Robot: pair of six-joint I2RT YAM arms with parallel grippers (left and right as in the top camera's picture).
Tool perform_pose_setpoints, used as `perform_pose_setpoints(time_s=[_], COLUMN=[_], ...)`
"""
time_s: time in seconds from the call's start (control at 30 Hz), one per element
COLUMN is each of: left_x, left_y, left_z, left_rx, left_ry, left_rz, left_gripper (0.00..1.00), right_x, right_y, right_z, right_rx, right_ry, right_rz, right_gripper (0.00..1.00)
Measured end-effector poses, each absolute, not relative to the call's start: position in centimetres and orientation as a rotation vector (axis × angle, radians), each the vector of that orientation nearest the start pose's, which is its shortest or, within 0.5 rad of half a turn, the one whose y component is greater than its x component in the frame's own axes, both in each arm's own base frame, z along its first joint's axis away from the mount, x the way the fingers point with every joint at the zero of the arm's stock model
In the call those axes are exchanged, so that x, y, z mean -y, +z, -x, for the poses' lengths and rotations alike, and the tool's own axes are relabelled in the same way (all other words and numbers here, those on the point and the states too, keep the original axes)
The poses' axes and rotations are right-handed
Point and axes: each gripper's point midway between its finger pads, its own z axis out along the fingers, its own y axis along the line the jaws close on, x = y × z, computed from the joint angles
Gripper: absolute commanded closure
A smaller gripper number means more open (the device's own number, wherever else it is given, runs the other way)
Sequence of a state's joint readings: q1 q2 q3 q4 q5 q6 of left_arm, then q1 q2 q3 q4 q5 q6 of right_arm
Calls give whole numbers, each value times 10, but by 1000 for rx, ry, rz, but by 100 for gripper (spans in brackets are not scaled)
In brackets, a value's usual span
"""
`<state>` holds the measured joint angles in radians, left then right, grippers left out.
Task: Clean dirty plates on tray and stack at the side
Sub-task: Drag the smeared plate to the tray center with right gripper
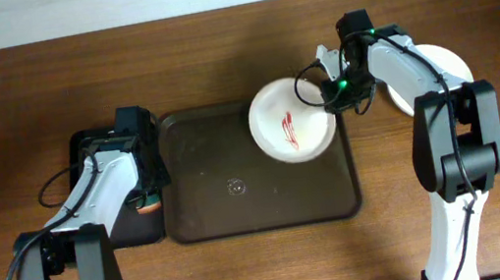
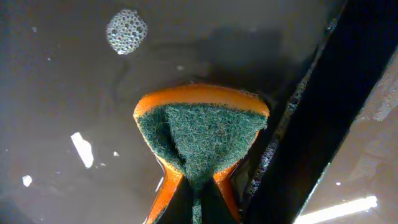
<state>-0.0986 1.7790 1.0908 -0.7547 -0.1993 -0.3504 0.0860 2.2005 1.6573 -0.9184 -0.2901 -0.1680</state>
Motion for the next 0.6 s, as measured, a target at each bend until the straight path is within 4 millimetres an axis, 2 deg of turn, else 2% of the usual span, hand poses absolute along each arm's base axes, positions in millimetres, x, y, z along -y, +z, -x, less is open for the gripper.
perform_pose_setpoints(time_s=[0.1,0.23,0.3,0.33,0.37,0.4,0.43,0.47,0.53,0.6], left_x=[-1,-1,-1,-1,-1,-1,-1,-1,-1,-1], left_y=[22,22,22,22,22,22,22,22,22,22], left_z=[-334,-334,-334,-334,-334,-334,-334,-334,-334,-334], left_rx=[-2938,-2938,-2938,-2938,-2938,-2938,-2938,-2938,-2938,-2938], left_ry=[247,247,247,247,247,247,247,247,247,247], left_rz=[391,391,391,391,391,391,391,391,391,391], left_gripper=[100,100,100,100,100,100,100,100,100,100], right_x=[-92,-115,-129,-139,-143,-148,-156,-168,-179,-186], right_y=[13,14,15,16,17,18,19,20,21,21], right_z=[-425,-391,-386,-383,-382,-381,-379,-374,-369,-367], right_rx=[-3019,-3151,-3194,-3219,-3225,-3230,-3236,-3252,-3261,-3261], right_ry=[444,530,548,569,579,595,618,639,655,669], right_rz=[359,292,126,-47,-102,-160,-212,-255,-235,-226], right_gripper=[96,96,96,96,96,87,63,55,50,52])
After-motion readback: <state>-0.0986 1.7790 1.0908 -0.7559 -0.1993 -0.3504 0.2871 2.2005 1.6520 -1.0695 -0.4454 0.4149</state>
